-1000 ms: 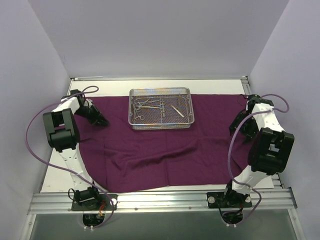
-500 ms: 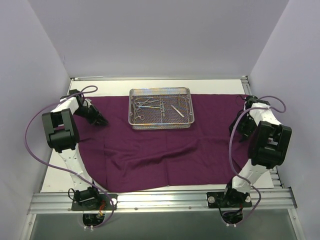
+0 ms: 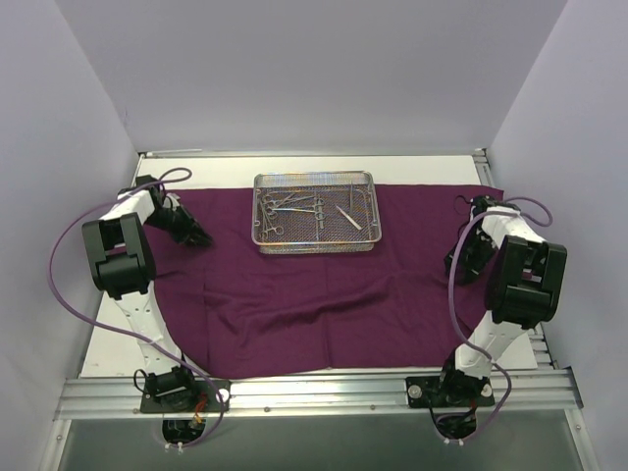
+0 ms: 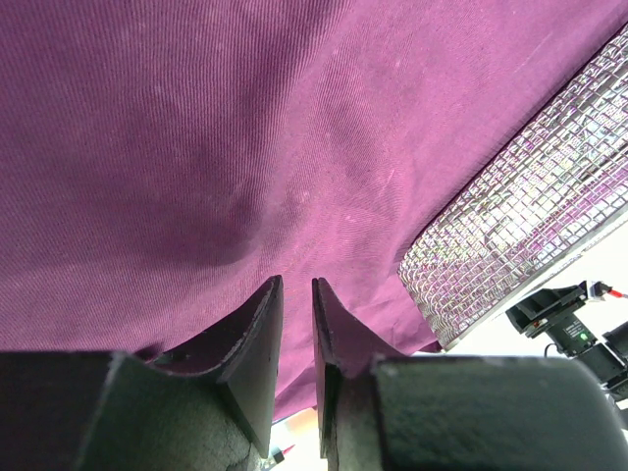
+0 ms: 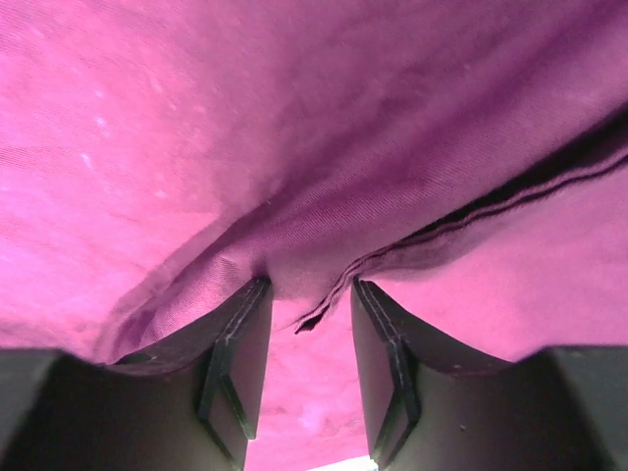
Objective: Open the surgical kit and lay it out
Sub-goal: Smooth out the surgical kit at the center of the board.
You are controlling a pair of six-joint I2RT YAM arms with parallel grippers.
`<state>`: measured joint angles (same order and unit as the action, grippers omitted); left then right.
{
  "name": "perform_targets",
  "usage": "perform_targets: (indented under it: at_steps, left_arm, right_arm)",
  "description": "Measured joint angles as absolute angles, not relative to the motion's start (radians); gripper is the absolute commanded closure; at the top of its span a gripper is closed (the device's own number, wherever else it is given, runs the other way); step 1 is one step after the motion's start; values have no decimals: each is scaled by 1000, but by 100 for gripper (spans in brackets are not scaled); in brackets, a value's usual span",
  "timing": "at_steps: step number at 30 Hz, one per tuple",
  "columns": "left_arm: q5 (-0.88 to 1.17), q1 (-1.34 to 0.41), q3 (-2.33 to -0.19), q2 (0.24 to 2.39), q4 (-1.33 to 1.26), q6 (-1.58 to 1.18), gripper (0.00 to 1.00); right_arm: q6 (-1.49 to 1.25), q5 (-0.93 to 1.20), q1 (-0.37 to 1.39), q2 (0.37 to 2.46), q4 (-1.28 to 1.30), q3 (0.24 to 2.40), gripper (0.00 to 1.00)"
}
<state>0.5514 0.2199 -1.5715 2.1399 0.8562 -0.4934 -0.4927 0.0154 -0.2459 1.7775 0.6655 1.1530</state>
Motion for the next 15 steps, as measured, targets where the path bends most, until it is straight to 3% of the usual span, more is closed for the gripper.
perform_targets:
  at_steps: [3,7,15]
  left_arm:
    - [551,220,-1572,2141,856,-493,73]
    - [551,221,-1575,2142,857,-493,73]
    - [552,223,-1582,2145,858,-493,73]
  right_arm:
    - [-496,16,-246,1763,666,1135,63]
    - [-498,16,-246,1741,669,1122,53]
    - [-496,5,-246,1689,685,1117,55]
